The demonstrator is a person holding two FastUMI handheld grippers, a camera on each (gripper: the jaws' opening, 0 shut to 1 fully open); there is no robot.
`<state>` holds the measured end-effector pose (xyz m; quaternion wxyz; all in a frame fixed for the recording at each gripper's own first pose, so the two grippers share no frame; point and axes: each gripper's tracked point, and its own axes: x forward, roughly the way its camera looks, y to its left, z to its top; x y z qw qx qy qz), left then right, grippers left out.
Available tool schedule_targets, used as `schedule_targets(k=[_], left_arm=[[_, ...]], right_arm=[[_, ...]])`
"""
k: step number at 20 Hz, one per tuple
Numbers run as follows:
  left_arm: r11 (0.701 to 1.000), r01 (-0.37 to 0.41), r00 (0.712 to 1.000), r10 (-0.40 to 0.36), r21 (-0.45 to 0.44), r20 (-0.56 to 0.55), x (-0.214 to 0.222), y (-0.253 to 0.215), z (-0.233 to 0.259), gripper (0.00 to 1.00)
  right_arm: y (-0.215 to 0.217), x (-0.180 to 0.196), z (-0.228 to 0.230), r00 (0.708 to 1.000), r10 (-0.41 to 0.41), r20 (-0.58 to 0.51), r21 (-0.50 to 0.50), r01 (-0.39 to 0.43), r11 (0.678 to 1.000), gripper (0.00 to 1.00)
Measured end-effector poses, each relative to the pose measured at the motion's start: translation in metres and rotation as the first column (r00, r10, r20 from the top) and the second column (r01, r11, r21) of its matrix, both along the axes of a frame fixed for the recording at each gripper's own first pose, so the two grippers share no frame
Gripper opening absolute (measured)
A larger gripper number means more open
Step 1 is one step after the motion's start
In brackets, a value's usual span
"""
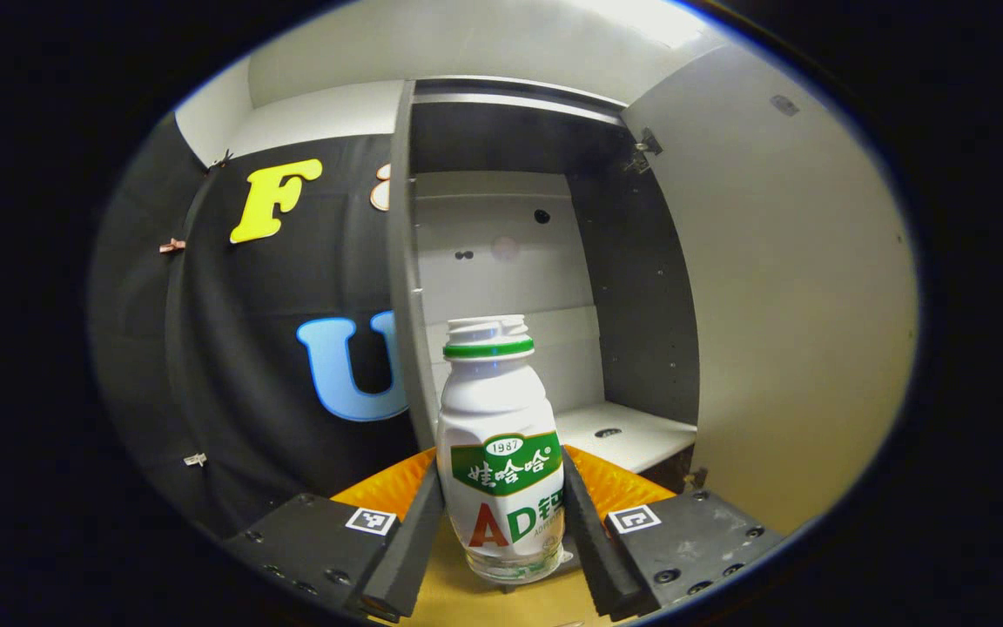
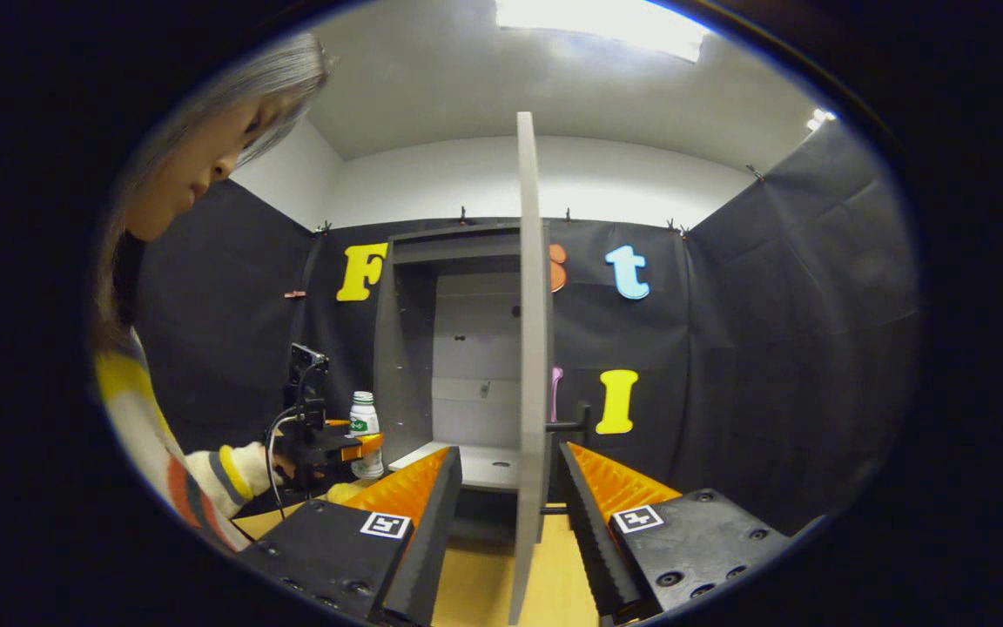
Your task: Open the cabinet door with the right hand, grasp the bottle in the cabinet with the left hand and place it on the coaster, then close the cabinet door with the right hand.
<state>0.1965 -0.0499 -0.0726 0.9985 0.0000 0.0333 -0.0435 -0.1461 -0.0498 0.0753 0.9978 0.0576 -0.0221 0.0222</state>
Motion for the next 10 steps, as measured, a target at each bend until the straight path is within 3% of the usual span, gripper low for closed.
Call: schedule_targets(k=[3, 6, 7, 10], left_arm=[[1.000, -0.006, 1.000, 0.006, 0.024, -0.002, -0.015, 0.012, -0.008, 0.74], [0.999, 0.013, 1.000, -0.013, 0.035, 0.005, -0.025, 0.015, -0.016, 0.74], [0.999, 0.022, 1.000, -0.022, 0.025, 0.003, -0.029, 0.013, -0.022, 0.74], [0.999, 0.036, 0.999, -0.036, -0.004, -0.010, -0.043, 0.007, -0.041, 0.74]], right_arm=[[0.038, 0.004, -0.010, 0.999, 0.033, -0.043, -0.017, -0.034, 0.999, 0.66], [0.070, 0.021, -0.013, 0.996, 0.071, -0.057, 0.002, -0.071, 0.998, 0.81], [0.080, 0.030, -0.013, 0.996, 0.073, -0.060, -0.003, -0.073, 0.997, 0.81], [0.100, 0.055, -0.024, 0.998, 0.025, -0.063, -0.097, -0.031, 0.995, 0.82]])
